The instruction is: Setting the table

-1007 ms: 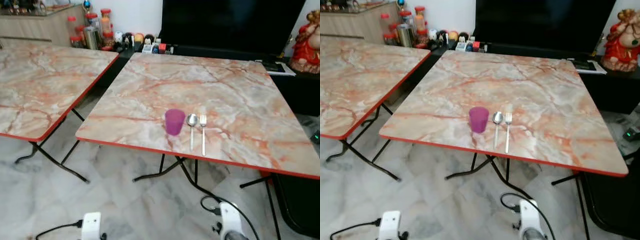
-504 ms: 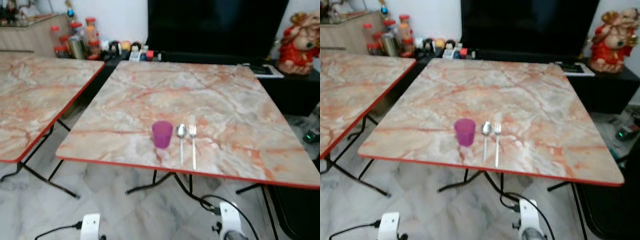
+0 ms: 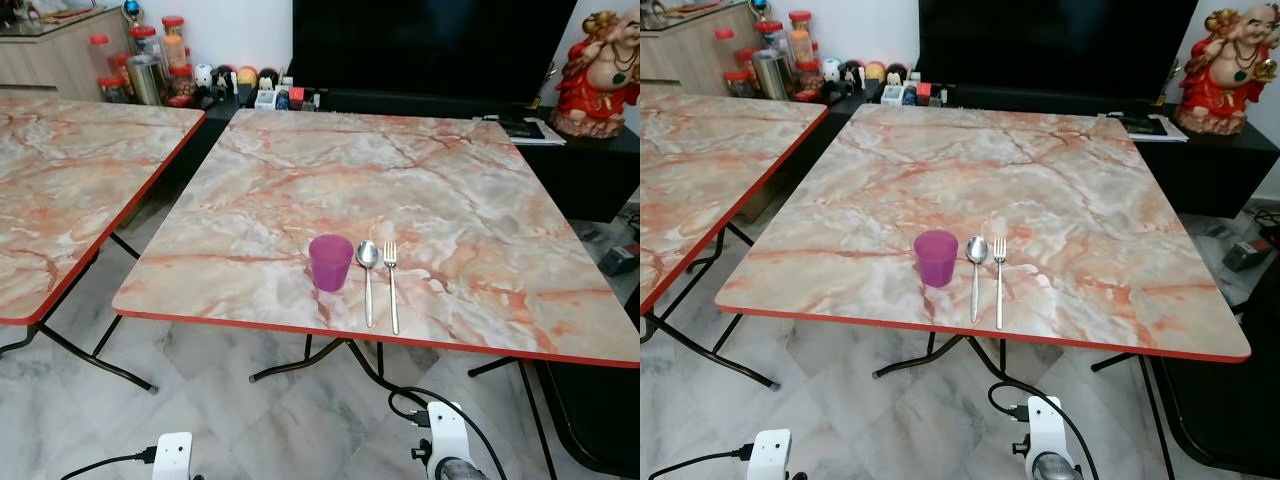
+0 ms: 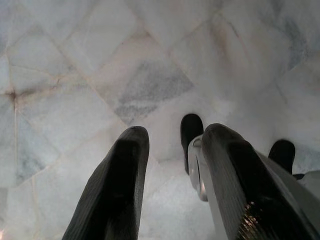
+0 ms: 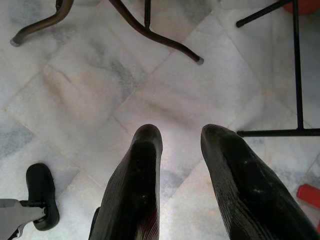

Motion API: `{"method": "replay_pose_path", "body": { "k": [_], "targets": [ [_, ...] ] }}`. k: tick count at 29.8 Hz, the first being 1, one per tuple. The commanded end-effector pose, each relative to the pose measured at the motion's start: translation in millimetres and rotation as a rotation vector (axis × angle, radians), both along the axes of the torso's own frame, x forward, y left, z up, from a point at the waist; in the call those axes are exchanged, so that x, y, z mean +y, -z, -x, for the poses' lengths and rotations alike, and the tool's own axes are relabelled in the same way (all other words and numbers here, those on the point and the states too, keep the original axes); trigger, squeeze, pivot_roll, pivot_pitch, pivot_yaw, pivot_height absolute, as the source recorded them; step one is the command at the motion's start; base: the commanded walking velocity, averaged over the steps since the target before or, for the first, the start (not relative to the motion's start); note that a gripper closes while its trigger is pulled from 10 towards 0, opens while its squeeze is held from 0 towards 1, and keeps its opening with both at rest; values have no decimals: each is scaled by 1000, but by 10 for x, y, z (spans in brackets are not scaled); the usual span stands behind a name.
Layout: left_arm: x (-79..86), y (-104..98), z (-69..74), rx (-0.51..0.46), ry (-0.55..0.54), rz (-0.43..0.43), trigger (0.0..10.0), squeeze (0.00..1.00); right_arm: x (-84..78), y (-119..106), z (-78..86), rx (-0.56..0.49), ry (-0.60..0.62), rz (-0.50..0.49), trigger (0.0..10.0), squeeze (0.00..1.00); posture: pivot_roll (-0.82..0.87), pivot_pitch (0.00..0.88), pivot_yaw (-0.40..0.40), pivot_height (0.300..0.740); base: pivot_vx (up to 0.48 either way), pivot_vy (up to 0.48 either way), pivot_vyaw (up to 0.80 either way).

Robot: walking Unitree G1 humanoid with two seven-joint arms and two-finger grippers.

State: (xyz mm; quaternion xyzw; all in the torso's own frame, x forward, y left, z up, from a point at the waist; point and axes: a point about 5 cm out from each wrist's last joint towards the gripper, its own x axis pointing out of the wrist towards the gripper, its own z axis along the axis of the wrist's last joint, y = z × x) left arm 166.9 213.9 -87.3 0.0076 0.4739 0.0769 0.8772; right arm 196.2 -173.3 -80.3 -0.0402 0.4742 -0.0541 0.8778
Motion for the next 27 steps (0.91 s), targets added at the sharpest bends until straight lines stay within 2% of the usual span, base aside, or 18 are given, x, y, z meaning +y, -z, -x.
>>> {"method": "replay_pose_path", "body": {
  "k": [1,25,27],
  "targets": [
    [9,7,17,9,0,1,10000,0,-20,-1,5,-3,9,11,10000,0,-18,0,-31,740,0,-300,0],
    [-35,-9,-32,-14,12,3,10000,0,-51,12,38,3,-6,28,10000,0,-20,0,-38,740,0,-303,0],
    [-28,-17,-49,-18,6,-1,10000,0,-52,10,33,2,-7,28,10000,0,-17,0,-42,740,0,0,0]
  ]
}}
